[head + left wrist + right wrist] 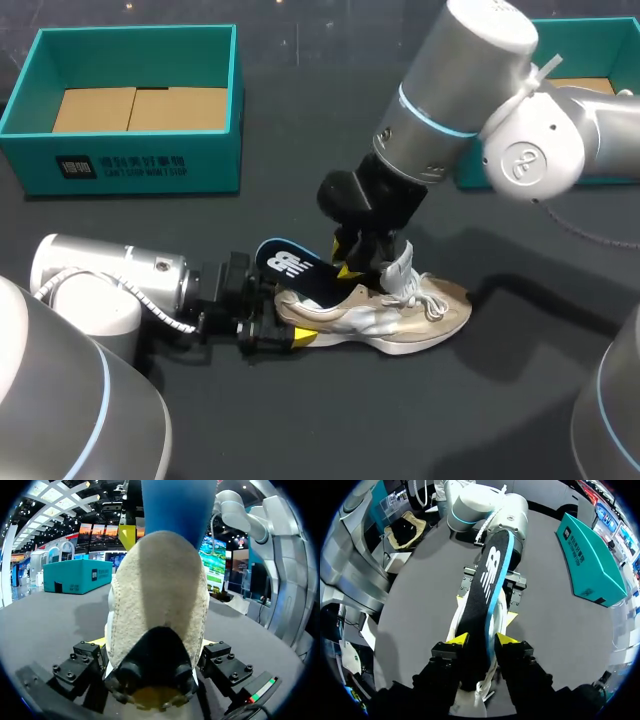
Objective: Take the shoe out of the shoebox, open the shoe tongue, remove and reinsert the insole, then place the shoe into the shoebox
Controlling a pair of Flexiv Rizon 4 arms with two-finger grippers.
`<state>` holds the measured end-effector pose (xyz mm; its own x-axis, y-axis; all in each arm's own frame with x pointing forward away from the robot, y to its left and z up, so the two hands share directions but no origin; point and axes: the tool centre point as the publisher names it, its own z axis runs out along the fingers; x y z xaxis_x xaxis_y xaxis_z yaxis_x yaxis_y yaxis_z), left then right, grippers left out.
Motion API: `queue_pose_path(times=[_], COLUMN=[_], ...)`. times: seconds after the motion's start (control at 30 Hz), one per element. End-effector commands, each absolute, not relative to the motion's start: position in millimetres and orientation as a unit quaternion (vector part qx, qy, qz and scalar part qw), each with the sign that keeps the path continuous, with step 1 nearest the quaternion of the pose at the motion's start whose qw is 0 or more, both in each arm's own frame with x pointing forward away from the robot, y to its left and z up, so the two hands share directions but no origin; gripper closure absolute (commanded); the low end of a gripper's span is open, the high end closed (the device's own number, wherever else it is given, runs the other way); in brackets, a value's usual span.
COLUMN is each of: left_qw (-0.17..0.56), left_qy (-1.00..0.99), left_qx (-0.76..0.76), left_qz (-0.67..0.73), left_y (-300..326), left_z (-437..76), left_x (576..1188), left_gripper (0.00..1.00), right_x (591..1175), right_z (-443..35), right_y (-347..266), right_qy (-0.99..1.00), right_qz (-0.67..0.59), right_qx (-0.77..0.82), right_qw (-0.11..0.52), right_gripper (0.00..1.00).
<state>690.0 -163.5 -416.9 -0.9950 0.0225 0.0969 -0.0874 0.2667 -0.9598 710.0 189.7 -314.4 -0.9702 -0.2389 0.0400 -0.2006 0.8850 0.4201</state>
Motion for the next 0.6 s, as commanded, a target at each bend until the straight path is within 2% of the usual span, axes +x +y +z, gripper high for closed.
queue_pose_path(times=[0.03, 0.1, 0.13, 0.17, 0.27, 0.3, 0.4, 0.43, 0.47, 0.6], left_qw=[0.045, 0.045, 0.045, 0.045, 0.045, 0.045, 0.045, 0.045, 0.045, 0.045], left_qy=[-0.795, -0.795, -0.795, -0.795, -0.795, -0.795, -0.795, -0.795, -0.795, -0.795], left_qx=[0.021, 0.021, 0.021, 0.021, 0.021, 0.021, 0.021, 0.021, 0.021, 0.021], left_qz=[0.605, 0.605, 0.605, 0.605, 0.605, 0.605, 0.605, 0.605, 0.605, 0.605], left_y=[-165.1, -165.1, -165.1, -165.1, -165.1, -165.1, -165.1, -165.1, -165.1, -165.1], left_z=[-417.6, -417.6, -417.6, -417.6, -417.6, -417.6, -417.6, -417.6, -417.6, -417.6], left_x=[689.9, 689.9, 689.9, 689.9, 689.9, 689.9, 689.9, 689.9, 689.9, 689.9], left_gripper=[1.00, 1.00, 1.00, 1.00, 1.00, 1.00, 1.00, 1.00, 1.00, 1.00], right_x=[705.5, 704.9, 704.8, 704.8, 705.2, 705.1, 704.5, 704.3, 704.2, 704.6], right_z=[-310.6, -307.7, -306.1, -304.3, -298.3, -296.5, -294.0, -293.8, -293.5, -293.1], right_y=[186.0, 186.8, 187.7, 188.8, 195.1, 198.3, 202.1, 202.3, 202.5, 202.0], right_qy=[-0.968, -0.966, -0.966, -0.965, -0.962, -0.963, -0.965, -0.965, -0.965, -0.959], right_qz=[-0.225, -0.233, -0.236, -0.240, -0.246, -0.240, -0.229, -0.229, -0.231, -0.252], right_qx=[0.101, 0.094, 0.091, 0.089, 0.091, 0.092, 0.092, 0.088, 0.084, 0.075], right_qw=[0.048, 0.054, 0.058, 0.061, 0.073, 0.078, 0.087, 0.088, 0.089, 0.108], right_gripper=[0.64, 0.61, 0.55, 0.43, 0.15, 0.02, 0.01, 0.16, 0.22, 0.20])
